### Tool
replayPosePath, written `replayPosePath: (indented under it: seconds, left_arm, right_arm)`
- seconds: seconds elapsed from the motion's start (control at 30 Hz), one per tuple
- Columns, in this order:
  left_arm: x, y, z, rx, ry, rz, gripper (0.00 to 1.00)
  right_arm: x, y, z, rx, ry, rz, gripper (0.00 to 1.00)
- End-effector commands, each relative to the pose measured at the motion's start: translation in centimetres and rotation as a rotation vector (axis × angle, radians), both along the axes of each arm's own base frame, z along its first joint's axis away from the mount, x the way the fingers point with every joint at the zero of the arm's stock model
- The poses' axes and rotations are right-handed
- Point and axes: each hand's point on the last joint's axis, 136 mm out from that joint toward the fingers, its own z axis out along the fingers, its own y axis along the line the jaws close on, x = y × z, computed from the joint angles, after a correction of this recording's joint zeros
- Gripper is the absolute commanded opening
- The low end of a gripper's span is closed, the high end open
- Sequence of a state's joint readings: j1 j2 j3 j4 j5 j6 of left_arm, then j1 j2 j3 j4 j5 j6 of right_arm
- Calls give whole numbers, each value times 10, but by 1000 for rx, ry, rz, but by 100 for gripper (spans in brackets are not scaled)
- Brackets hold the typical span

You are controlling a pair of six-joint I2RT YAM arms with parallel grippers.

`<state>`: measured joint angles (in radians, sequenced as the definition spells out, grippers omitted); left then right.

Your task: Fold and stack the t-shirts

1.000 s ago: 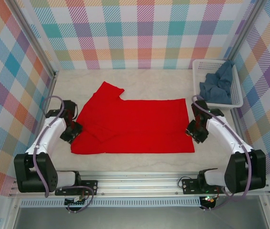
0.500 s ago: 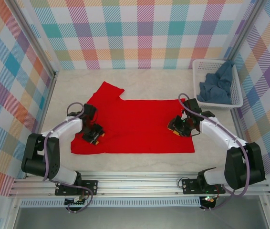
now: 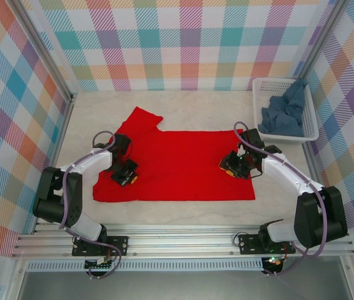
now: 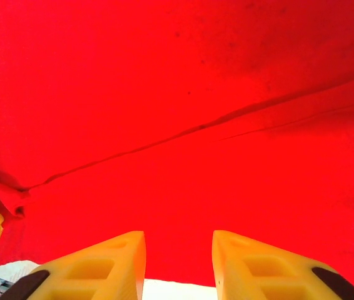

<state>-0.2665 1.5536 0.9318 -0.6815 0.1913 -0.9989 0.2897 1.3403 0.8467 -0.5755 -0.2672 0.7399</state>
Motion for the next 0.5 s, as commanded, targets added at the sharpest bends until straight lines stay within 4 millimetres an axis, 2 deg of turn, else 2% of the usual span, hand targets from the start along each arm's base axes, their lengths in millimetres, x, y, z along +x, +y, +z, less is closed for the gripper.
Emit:
replayPosePath:
  seconds: [0.0,0.23,0.47]
  left_arm:
    - [7,-3,8,29,-4,-35,0]
    - [35,-14,18,63,-34,-103,0]
    - [68,-23,15,111,-33,-192,0]
  right_arm:
    - [-2,3,0,9,1,15,33]
    - [0,5,1,13,5,12,32]
    - [-3,4,2,10,14,16,31]
